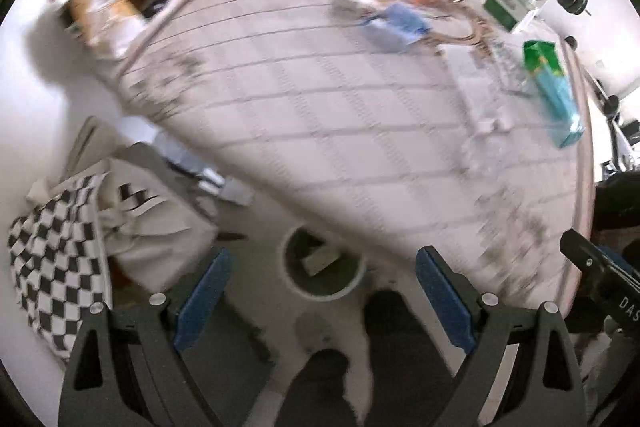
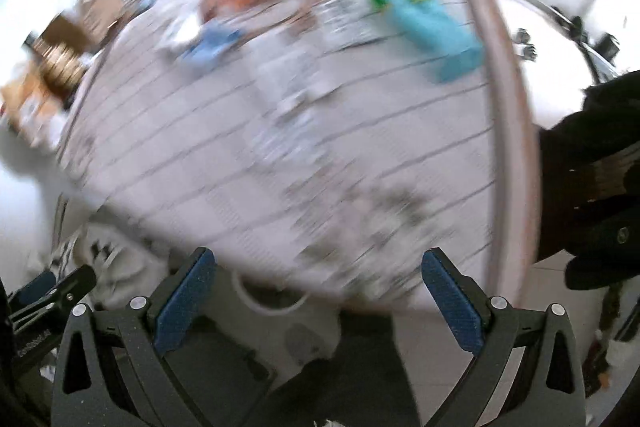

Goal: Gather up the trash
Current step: 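Grasp the paper leaflet with the left tool while the right tool grasps the rice bag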

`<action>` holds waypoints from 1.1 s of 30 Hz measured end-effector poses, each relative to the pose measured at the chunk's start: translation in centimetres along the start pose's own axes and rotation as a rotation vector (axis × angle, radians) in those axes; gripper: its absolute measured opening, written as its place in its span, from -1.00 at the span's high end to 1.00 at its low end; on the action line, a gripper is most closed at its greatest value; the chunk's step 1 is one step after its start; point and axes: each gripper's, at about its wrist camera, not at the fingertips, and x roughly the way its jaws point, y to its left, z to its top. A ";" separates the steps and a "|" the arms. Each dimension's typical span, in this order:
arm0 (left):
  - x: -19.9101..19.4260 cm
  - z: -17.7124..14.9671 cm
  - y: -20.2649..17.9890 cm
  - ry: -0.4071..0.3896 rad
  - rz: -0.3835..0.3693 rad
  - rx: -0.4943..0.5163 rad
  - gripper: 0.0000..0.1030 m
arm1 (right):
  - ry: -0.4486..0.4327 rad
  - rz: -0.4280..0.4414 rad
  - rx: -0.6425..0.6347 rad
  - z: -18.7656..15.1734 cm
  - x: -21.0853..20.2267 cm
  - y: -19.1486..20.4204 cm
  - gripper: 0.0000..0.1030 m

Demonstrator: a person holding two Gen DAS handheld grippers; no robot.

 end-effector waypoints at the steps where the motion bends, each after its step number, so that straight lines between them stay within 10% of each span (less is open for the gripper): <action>1: 0.2 0.8 -1.0 0.009 -0.008 -0.005 -0.83 | 0.006 -0.012 0.010 1.3 0.5 -1.0 -1.00; 14: 11.0 14.8 -14.9 0.226 -0.083 -0.043 -0.82 | 0.138 -0.097 -0.144 22.5 11.2 -8.0 -1.00; 28: 16.7 17.7 -17.8 0.323 -0.027 -0.027 -0.80 | 0.245 -0.013 -0.218 28.6 18.4 -7.9 -1.00; 33: 17.4 18.5 -17.8 0.307 -0.004 -0.031 -0.46 | 0.264 -0.007 -0.221 29.1 20.0 -8.2 -1.00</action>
